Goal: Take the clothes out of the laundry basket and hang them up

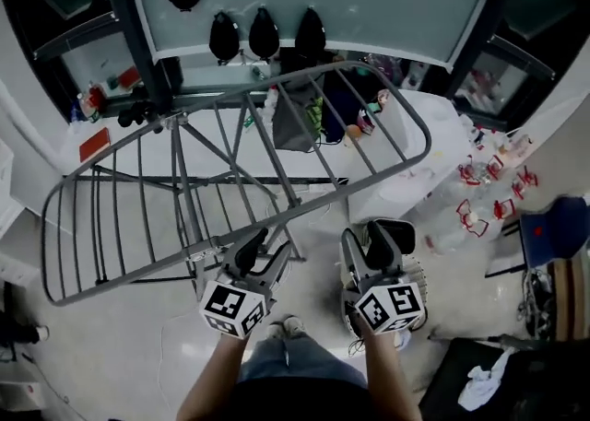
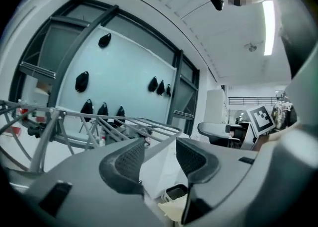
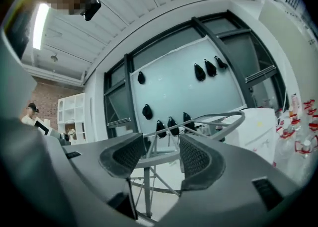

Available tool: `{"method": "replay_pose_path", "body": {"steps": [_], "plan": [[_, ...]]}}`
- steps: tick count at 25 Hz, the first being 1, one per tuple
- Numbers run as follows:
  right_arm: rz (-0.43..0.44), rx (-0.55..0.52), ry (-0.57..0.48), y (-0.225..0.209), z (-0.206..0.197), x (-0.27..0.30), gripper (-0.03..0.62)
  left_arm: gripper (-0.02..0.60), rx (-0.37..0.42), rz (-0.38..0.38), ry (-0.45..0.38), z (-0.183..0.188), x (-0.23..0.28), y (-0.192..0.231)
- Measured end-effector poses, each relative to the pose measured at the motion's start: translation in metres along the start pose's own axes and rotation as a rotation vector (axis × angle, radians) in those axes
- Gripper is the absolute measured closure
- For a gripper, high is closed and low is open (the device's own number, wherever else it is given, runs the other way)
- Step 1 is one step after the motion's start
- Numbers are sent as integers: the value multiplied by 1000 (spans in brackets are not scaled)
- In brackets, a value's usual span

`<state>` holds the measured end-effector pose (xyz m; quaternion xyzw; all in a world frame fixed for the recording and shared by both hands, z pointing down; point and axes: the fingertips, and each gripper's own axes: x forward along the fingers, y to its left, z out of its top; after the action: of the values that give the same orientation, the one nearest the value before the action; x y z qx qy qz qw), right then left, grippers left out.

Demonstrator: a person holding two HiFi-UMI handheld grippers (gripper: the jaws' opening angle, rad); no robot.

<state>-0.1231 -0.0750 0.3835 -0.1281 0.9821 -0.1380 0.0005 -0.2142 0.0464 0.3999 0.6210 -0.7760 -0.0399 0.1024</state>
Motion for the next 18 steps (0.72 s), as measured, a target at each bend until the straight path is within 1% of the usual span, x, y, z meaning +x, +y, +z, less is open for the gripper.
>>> {"method": "replay_pose_path", "body": {"steps": [4,6,8,10,14,18], "plan": [[-153,12,-23,-52,5,-45,379,383,-2,-130,43,-17,42,-41],[-248,20,-33,-76,5,-77,379,383,-4,-214,74,-27,61,-69],[-341,30,-44,-95,3,-112,379,383,-6,-293,104,-37,75,-97],[-415,43,-51,-111,0,-143,379,383,-6,-353,128,-47,85,-122],[-534,78,-62,-137,-13,-190,379,383,-7,-445,174,-68,101,-160],[-596,100,-54,-149,-25,-215,379,383,2,-483,239,-90,108,-179]]}}
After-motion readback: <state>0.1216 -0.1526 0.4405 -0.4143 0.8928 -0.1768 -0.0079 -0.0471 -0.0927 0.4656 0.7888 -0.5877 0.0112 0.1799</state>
